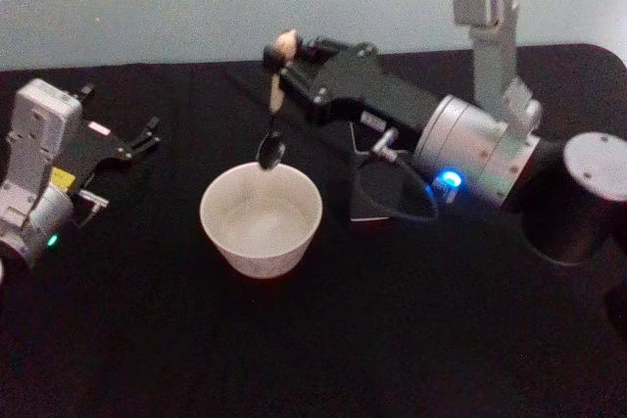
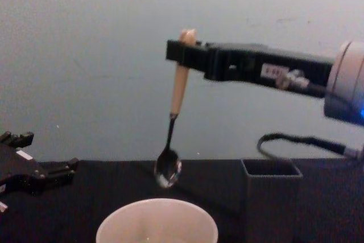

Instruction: Pick up the stirring spoon with one hand, stir inside the cup, then place it back in its original position.

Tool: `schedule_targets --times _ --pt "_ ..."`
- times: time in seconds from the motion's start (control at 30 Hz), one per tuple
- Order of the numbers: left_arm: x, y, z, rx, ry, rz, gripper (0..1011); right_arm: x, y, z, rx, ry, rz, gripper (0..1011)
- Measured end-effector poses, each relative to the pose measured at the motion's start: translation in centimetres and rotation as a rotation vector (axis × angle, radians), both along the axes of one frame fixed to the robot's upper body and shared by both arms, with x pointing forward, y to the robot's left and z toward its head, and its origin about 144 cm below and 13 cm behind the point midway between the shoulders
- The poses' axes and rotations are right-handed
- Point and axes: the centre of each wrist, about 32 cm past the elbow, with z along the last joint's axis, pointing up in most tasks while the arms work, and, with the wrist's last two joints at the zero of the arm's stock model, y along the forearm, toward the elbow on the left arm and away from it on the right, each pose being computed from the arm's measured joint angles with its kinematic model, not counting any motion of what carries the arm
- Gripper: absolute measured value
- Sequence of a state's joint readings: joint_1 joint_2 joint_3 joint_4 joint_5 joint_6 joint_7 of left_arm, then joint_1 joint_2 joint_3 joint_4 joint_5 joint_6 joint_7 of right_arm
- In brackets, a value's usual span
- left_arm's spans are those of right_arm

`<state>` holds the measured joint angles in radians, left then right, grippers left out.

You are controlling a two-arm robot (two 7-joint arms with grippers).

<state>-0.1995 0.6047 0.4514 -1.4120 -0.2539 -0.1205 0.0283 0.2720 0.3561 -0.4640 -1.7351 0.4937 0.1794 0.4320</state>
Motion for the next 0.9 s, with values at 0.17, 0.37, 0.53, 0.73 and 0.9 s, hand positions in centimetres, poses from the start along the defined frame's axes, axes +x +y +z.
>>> schedule_targets --times 0.17,0.37,0.53,0.73,0.9 --pt "0.0 0.0 0.0 0.0 0.0 0.0 1001 0.0 0.5 -1.6 -0.006 0.009 0.039 229" --pt "0.0 0.0 0.0 0.0 0.0 0.0 1001 0.2 0.8 -3.2 -0.017 0.018 0.061 229" --pt "0.0 0.0 0.0 0.0 0.0 0.0 1001 0.6 0.8 -4.7 -0.017 0.007 0.083 228" --pt "0.0 0.0 0.0 0.0 0.0 0.0 1001 1.0 0.9 -6.0 -0.025 -0.004 0.091 228" --pt "0.0 0.0 0.0 0.0 0.0 0.0 1001 1.4 1.0 -7.0 -0.043 -0.007 0.085 229"
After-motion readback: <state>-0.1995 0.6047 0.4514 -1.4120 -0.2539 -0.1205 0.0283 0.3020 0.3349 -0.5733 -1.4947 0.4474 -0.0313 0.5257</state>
